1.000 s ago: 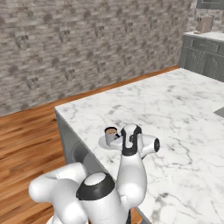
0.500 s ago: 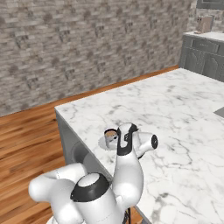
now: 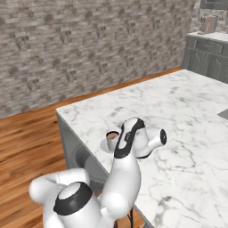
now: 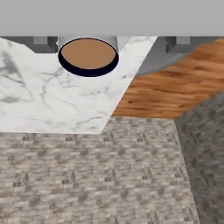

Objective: Pick the cup of tea, navigate to the dining table, and place it on the saucer.

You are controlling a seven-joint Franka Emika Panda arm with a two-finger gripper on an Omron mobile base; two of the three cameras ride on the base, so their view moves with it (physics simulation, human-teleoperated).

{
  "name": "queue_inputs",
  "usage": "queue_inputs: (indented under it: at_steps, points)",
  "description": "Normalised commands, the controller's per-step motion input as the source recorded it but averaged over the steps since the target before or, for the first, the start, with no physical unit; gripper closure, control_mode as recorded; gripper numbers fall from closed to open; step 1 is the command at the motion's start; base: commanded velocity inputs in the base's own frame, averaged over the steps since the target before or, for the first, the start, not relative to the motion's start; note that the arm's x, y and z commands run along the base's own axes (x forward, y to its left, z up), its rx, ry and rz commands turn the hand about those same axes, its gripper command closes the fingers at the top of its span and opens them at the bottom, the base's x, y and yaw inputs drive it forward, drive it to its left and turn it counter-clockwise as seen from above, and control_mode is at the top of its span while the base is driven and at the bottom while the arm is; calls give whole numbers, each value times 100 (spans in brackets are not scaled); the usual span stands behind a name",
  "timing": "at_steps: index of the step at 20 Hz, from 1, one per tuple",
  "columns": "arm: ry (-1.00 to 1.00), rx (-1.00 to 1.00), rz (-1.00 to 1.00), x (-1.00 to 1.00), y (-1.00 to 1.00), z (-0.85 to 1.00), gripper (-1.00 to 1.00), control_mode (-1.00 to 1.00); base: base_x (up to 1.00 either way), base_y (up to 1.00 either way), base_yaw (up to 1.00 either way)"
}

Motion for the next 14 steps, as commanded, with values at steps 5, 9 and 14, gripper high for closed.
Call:
queue_inputs:
  at_steps: [5,9,14]
  points:
    - [0,-3,-6,-98,29,89,-100,-100,0,0,0]
    - [3,-5,-32,-98,88,62,-100,-100,0,0,0]
    - [10,-5,-29,-100,60,51,-100,-100,0,0,0]
